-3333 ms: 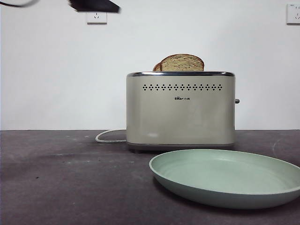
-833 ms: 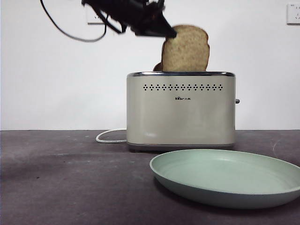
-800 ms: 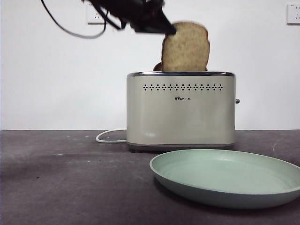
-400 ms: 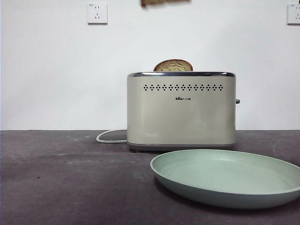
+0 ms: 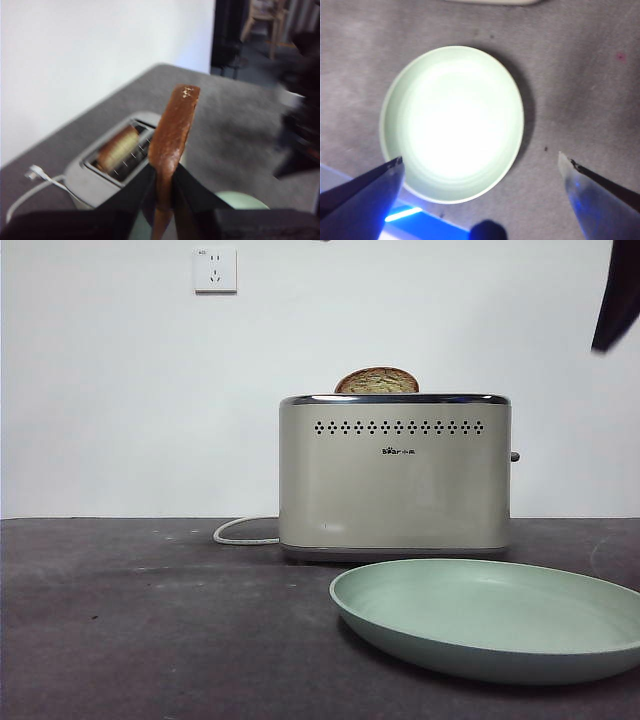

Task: Take the bread from the toaster,put the bread on the plate,put the plate on the table

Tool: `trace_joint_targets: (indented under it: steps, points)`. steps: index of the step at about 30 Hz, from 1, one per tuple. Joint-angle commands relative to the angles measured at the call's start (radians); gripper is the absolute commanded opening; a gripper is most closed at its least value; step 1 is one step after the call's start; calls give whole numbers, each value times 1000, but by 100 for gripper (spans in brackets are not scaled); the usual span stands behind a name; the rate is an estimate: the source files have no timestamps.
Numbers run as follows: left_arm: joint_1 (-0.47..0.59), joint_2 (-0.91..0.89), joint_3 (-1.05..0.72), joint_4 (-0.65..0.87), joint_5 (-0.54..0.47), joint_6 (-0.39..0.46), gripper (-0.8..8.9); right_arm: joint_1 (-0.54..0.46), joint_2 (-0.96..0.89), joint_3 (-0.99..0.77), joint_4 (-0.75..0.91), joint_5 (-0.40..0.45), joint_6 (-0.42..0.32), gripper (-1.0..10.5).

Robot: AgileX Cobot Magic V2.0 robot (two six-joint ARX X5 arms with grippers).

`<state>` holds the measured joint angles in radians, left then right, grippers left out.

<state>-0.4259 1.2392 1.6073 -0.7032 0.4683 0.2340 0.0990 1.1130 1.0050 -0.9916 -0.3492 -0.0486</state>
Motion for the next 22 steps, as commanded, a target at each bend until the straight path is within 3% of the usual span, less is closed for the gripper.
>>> trace_joint_targets:
  steps: [1, 7, 11, 17, 20, 22]
  points:
    - [-2, -78, -94, 8, 13, 0, -4, 2, 64, 0, 19, 16, 6, 586]
    - [-24, -289, -365, 28, 10, -48, -5, 2, 204, 0, 56, 15, 6, 583]
    - [-24, -399, -490, 8, 10, -65, -5, 2, 286, 0, 90, 13, 6, 485]
    - [-26, -505, -580, -16, 14, -108, -5, 2, 381, 0, 122, 13, 6, 462]
    - [-27, -558, -613, -49, 37, -130, -5, 5, 444, -2, 152, 10, 6, 340]
    - [-27, -573, -613, -65, 36, -130, -5, 7, 482, -2, 171, 7, 6, 337]
